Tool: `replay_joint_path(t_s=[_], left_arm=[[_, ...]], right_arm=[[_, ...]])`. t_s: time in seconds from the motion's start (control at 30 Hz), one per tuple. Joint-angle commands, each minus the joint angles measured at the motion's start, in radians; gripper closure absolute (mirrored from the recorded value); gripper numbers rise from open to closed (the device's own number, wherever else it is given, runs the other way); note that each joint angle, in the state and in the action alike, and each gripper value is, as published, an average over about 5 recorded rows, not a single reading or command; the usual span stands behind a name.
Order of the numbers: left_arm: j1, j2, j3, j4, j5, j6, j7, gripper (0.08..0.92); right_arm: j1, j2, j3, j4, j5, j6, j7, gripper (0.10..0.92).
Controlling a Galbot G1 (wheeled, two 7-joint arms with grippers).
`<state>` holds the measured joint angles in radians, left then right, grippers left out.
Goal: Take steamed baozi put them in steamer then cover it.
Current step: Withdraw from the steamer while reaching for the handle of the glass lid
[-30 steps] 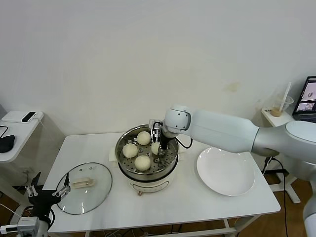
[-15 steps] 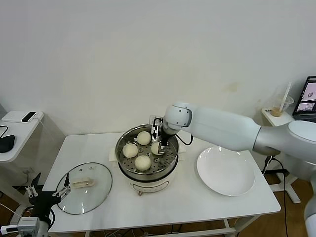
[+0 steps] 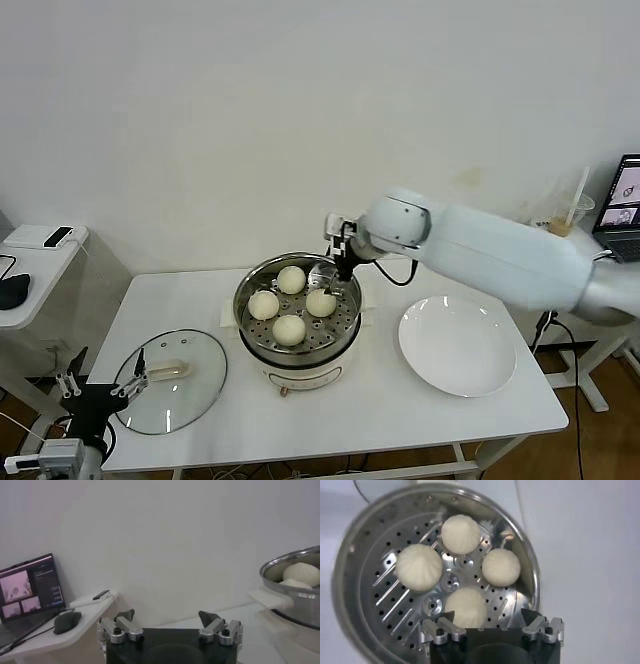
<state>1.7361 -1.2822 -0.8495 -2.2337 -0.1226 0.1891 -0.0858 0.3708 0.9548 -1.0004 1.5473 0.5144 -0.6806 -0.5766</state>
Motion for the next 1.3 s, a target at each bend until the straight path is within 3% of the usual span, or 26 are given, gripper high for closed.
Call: replay_joint_path(t_s=[0.03, 0.27, 0.6, 0.77, 0.97, 1.17, 1.3], left_arm=[[0.001, -0.005, 0.006, -0.007, 0.007, 0.0, -0.001, 0.177], [-0.002, -0.017, 0.018, 0.007, 0.036, -0.015, -0.002, 0.177], [-0.015, -0.034, 0.057, 0.085, 0.178, -0.058, -0.019, 0.177], [-0.005, -0.021, 0.06, 0.134, 0.62, -0.074, -0.033, 0.177], [0.031, 0.027, 0.039, 0.224, 1.078, -0.137, -0.027, 0.177], [0.111, 0.07, 0.063, 0.278, 1.301, -0.179, -0.056, 0.177], [0.104, 0.08, 0.1, 0.307, 1.368, -0.185, -0.07, 0.177]], right_arm=[[-0.373, -0.229, 0.346, 0.271, -0.019, 0.185, 0.485, 0.203], [-0.944, -0.222, 0.867, 0.317, -0.254, 0.444, 0.6, 0.203], [-1.524, 0.109, 1.526, 0.341, -0.424, 0.758, 0.458, 0.203], [-1.685, 0.258, 1.727, 0.392, -0.382, 0.755, 0.415, 0.203], [-1.85, 0.329, 1.852, 0.468, -0.371, 0.714, 0.42, 0.203], [-1.932, 0.351, 1.926, 0.49, -0.362, 0.706, 0.418, 0.203], [-1.955, 0.365, 1.94, 0.479, -0.358, 0.721, 0.424, 0.203]])
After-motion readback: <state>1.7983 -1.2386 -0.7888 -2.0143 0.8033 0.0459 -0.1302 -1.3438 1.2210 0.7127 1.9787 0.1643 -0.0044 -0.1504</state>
